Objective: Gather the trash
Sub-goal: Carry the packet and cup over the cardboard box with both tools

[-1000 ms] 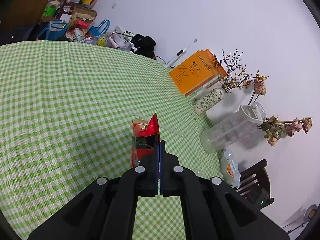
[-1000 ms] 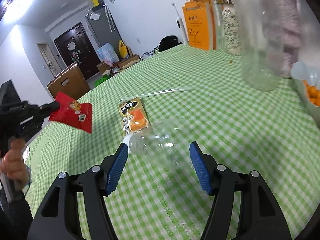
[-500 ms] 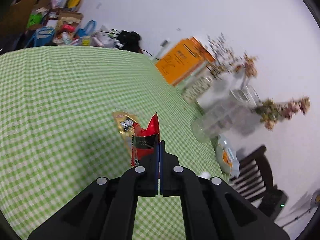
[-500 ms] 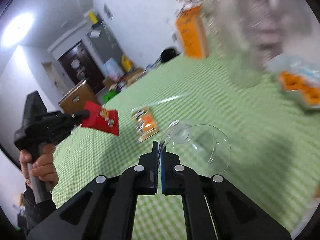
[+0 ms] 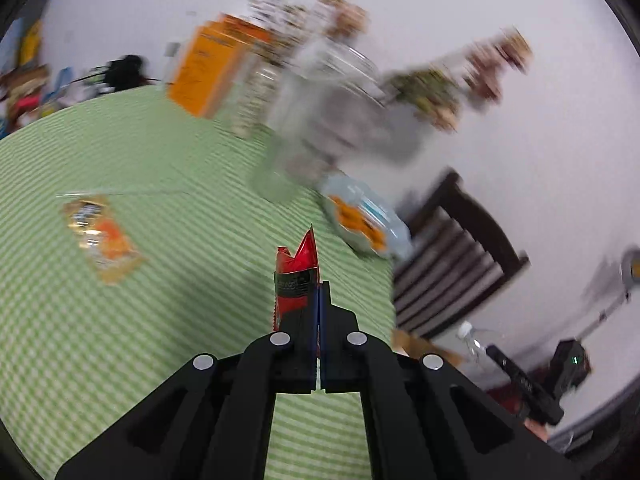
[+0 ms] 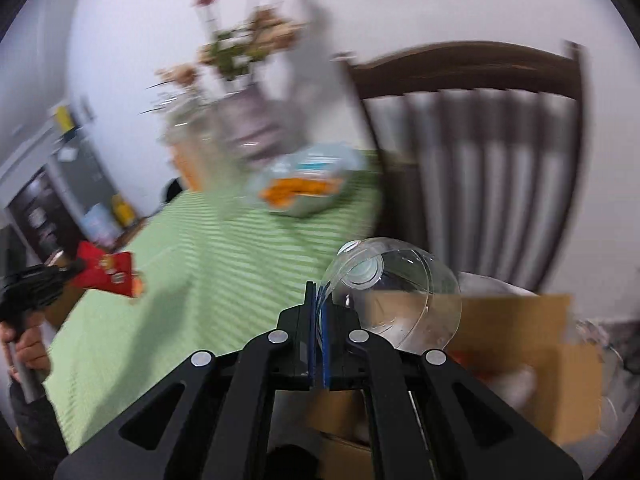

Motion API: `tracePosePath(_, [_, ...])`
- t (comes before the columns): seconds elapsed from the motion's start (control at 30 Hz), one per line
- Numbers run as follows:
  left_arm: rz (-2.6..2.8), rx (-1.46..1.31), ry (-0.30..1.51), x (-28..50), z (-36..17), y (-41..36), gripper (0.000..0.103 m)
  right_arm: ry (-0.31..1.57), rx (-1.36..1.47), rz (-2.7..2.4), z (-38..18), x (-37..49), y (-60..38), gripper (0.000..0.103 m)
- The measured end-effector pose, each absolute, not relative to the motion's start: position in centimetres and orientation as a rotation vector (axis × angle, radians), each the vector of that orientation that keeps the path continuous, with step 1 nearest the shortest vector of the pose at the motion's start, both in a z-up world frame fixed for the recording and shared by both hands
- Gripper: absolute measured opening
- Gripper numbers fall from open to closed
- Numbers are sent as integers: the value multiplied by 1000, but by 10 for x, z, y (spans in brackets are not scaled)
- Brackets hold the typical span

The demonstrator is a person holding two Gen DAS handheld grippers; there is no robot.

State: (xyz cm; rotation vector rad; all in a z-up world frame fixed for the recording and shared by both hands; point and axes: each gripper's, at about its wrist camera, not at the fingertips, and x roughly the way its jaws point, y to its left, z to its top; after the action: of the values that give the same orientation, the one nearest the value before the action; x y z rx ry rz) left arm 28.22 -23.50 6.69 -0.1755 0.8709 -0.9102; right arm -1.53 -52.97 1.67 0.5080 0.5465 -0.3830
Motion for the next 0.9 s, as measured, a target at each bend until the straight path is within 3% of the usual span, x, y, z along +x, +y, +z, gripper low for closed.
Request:
tracePosePath(0.37, [-1179, 27, 988, 181, 50, -348, 0, 709, 582, -566, -65, -91, -573, 2])
tracePosePath(0.9, [-1089, 232, 1254, 115, -64, -443, 0, 753, 669, -532, -122, -102, -614, 3])
